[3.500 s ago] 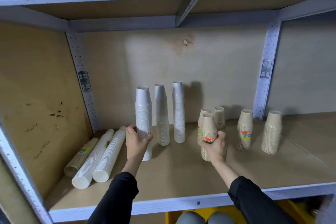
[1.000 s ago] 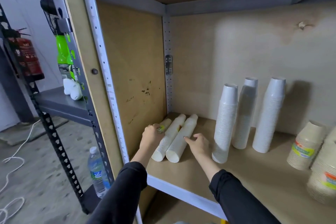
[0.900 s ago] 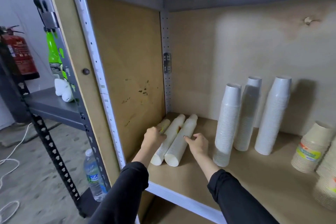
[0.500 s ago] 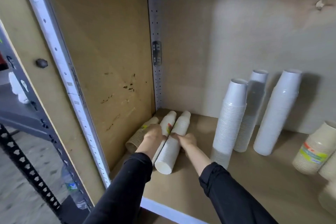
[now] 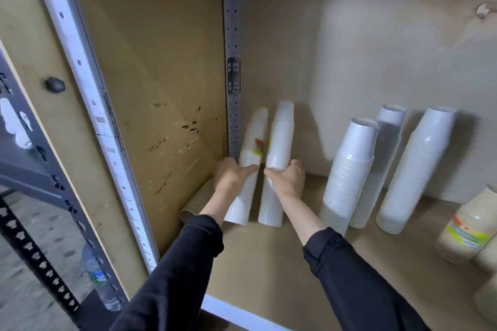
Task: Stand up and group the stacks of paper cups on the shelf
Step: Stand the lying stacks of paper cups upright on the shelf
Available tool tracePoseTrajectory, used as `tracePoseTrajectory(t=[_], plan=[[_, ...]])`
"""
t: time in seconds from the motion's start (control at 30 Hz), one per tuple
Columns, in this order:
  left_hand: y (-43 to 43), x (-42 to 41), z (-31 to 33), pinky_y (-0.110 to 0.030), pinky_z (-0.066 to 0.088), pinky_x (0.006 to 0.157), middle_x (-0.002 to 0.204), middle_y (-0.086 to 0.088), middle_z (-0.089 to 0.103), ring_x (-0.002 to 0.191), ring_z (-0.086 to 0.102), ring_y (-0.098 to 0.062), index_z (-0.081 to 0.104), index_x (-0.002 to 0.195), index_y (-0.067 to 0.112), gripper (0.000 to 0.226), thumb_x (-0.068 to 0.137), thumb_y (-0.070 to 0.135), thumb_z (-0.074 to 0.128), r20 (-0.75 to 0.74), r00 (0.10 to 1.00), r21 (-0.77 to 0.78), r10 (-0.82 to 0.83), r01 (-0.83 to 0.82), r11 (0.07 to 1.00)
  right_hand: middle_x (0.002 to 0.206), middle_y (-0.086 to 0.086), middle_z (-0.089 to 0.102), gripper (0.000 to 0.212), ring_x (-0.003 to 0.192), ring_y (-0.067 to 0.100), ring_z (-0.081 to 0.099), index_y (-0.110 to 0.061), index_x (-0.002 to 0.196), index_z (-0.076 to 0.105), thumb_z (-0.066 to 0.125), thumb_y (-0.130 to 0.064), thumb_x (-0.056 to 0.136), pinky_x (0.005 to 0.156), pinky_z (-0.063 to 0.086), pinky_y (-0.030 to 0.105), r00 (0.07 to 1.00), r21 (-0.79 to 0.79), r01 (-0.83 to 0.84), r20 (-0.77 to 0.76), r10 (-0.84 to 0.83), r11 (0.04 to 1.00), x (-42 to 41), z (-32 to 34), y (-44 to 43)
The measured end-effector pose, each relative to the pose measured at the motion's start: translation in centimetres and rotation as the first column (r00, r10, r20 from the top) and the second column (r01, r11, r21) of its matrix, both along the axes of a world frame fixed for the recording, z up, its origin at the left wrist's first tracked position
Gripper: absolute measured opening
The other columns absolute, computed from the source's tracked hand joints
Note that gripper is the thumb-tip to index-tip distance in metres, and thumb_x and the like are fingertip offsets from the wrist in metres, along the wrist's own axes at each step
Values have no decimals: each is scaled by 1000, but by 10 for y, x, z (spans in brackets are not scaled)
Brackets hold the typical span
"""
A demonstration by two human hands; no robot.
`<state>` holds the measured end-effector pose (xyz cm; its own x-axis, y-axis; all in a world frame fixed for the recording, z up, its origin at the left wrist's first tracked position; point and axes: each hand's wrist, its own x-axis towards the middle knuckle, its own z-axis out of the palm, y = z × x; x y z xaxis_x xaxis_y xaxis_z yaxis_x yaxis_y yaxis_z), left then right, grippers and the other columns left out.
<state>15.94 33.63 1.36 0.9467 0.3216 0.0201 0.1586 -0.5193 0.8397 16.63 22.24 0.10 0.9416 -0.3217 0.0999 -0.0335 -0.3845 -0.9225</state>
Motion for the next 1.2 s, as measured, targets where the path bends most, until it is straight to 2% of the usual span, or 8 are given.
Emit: tracePoseTrajectory(t=[0.07, 0.17, 0.3, 0.5, 0.7, 0.83, 1.0, 1.2], plan=[[-7, 1, 0, -33, 51, 76, 114, -15, 65, 100, 63, -31, 54, 120, -3, 59, 79, 37, 69, 121, 992, -36, 37, -33, 999, 121, 21, 48, 57, 113, 36, 47, 4, 116, 43, 72, -13, 69, 93, 41, 37, 995, -30, 35, 97, -32, 999, 0, 3, 1], [-15, -1, -3, -35, 50, 84, 116, -18, 64, 106, 62, -31, 52, 118, -2, 54, 79, 30, 71, 258, 965, -73, 50, -32, 997, 120, 21, 47, 58, 112, 37, 47, 3, 116, 41, 72, -8, 68, 93, 41, 39, 983, -30, 73, 169, -67, 997, 2, 0, -1], [-21, -3, -14, -35, 50, 87, 118, -18, 63, 109, 60, -31, 49, 121, -1, 54, 79, 26, 71, 311, 949, -100, 46, -15, 995, 120, 22, 45, 60, 111, 36, 47, 5, 118, 40, 72, -4, 68, 88, 42, 38, 975, -18, 99, 204, -93, 995, 2, -8, -6], [-23, -6, -34, -41, 49, 94, 121, -16, 59, 114, 56, -30, 47, 123, 4, 56, 78, 27, 71, 312, 946, -142, 85, -42, 989, 121, 23, 46, 63, 110, 35, 49, 7, 121, 39, 73, -4, 68, 86, 43, 36, 971, -46, 90, 224, -78, 995, 5, -15, -9], [-23, -8, -37, -36, 47, 90, 121, -18, 58, 112, 55, -31, 46, 124, 0, 57, 79, 24, 72, 321, 941, -160, 108, -58, 985, 123, 22, 48, 62, 114, 31, 46, 7, 123, 39, 71, -10, 72, 84, 37, 31, 975, -66, 119, 197, -104, 991, 0, -23, -11], [-23, -11, -37, -34, 46, 90, 125, -17, 57, 116, 55, -30, 43, 128, 1, 59, 81, 25, 70, 309, 947, -115, 87, -54, 992, 124, 23, 50, 61, 115, 33, 46, 6, 126, 40, 69, -13, 76, 89, 38, 33, 978, -82, 127, 178, -111, 989, -1, -24, -11], [-18, -19, -39, -34, 41, 99, 134, -15, 51, 126, 47, -28, 39, 134, 3, 62, 83, 25, 67, 230, 972, -29, 47, -41, 999, 125, 24, 48, 58, 114, 38, 50, 6, 126, 44, 69, -15, 78, 93, 42, 39, 988, -82, 116, 108, -107, 990, -8, -30, -14], [0, -53, -59, -28, 40, 97, 135, -12, 52, 122, 51, -26, 46, 130, 6, 43, 91, 19, 56, 115, 993, 138, 6, -22, 990, 123, 20, 53, 43, 111, 36, 53, 3, 117, 49, 66, -14, 81, 87, 46, 35, 997, -22, 80, -9, -80, 997, -34, -49, -9]])
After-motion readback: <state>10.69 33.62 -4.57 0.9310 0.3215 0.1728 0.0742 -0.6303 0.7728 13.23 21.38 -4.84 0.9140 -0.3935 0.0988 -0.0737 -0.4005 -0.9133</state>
